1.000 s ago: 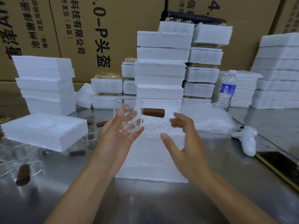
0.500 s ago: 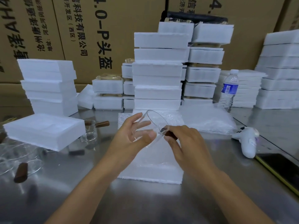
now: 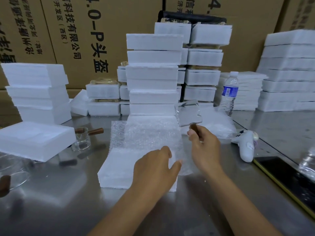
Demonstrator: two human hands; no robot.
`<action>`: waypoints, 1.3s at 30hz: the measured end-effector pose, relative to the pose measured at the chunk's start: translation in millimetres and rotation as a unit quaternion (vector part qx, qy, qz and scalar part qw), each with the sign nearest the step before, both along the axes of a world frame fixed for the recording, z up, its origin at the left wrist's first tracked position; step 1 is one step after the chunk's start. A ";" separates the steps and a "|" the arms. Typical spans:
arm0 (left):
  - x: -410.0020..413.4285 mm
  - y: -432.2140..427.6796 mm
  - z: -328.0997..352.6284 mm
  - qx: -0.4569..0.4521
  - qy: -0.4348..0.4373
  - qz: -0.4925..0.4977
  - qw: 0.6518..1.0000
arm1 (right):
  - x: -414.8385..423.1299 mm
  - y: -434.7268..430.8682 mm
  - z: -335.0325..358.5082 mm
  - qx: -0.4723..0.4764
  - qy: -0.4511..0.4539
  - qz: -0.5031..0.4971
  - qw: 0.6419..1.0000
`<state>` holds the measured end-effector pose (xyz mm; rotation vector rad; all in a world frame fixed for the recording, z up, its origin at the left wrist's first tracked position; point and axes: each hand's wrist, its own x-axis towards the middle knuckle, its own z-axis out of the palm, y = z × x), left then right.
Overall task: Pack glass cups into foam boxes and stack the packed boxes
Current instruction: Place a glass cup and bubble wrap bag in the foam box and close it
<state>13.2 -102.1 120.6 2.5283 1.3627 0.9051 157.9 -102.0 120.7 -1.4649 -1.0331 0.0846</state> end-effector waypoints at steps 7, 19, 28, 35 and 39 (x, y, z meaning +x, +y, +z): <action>-5.6 0.9 3.9 -0.060 -0.115 -0.003 0.992 | -3.5 0.0 4.0 0.021 0.050 0.027 0.998; -30.6 12.8 14.6 -0.129 -0.483 -0.054 0.864 | 4.2 -13.9 18.0 0.026 -0.162 0.025 0.986; -35.9 6.2 19.5 -0.058 -0.481 -0.072 0.872 | 0.3 -17.8 11.7 -0.062 -0.277 -0.006 0.959; -33.7 -2.6 19.3 0.082 -0.365 -0.130 0.918 | -11.0 -25.0 18.3 -0.140 -0.290 0.094 0.942; -30.2 -4.6 15.0 0.176 -0.292 -0.148 0.928 | -24.3 -30.5 24.0 -0.188 -0.229 0.157 0.942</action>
